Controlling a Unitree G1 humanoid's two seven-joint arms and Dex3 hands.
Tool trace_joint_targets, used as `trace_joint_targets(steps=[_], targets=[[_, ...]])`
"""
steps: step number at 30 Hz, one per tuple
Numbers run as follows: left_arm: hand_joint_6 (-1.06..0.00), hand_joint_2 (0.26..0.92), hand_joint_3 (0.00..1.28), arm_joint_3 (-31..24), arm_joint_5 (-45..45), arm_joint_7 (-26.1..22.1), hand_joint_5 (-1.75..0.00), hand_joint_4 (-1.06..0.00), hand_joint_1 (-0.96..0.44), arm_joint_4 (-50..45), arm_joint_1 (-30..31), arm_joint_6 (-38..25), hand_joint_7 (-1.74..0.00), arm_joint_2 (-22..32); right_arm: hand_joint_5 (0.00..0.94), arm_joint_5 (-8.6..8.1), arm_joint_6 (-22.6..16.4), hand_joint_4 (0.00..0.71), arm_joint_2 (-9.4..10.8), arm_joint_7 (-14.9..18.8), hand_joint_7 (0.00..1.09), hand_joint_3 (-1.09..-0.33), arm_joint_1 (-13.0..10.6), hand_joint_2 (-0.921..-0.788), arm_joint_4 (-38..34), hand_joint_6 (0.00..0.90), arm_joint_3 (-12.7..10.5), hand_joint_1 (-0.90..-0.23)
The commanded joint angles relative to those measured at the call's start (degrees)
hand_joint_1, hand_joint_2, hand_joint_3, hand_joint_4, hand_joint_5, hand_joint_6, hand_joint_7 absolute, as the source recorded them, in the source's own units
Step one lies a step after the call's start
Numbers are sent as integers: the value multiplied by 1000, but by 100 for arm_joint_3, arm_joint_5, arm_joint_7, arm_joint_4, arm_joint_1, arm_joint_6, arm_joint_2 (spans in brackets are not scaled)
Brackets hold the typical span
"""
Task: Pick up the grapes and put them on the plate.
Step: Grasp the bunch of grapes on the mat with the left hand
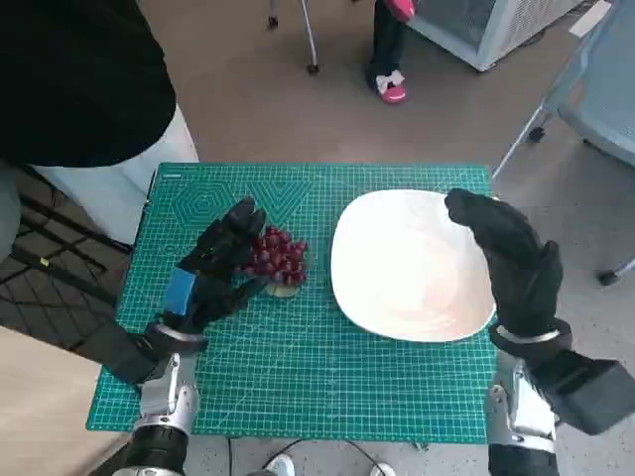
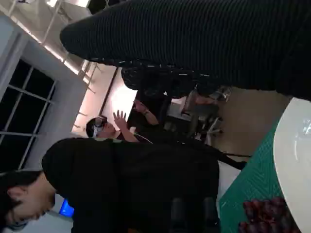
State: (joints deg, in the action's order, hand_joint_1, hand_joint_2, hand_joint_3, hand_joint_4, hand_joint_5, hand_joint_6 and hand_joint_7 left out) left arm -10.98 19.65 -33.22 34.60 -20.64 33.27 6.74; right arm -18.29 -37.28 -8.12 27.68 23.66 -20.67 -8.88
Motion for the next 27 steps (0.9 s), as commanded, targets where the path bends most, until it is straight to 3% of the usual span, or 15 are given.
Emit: trace_joint_targets(steps=[1, 27], targets=[[-443, 921, 133, 28, -88, 20, -1, -308, -265, -99, 55, -6, -3, 62, 0, 6, 110, 386, 20, -52, 370, -867, -126, -921, -13, 44, 3, -636], [-443, 921, 133, 34, -126, 23, -4, -320, -263, -105, 52, 22, -2, 54, 0, 21, 148, 386, -2, -45, 386, -865, -169, -921, 71, 36, 12, -648]])
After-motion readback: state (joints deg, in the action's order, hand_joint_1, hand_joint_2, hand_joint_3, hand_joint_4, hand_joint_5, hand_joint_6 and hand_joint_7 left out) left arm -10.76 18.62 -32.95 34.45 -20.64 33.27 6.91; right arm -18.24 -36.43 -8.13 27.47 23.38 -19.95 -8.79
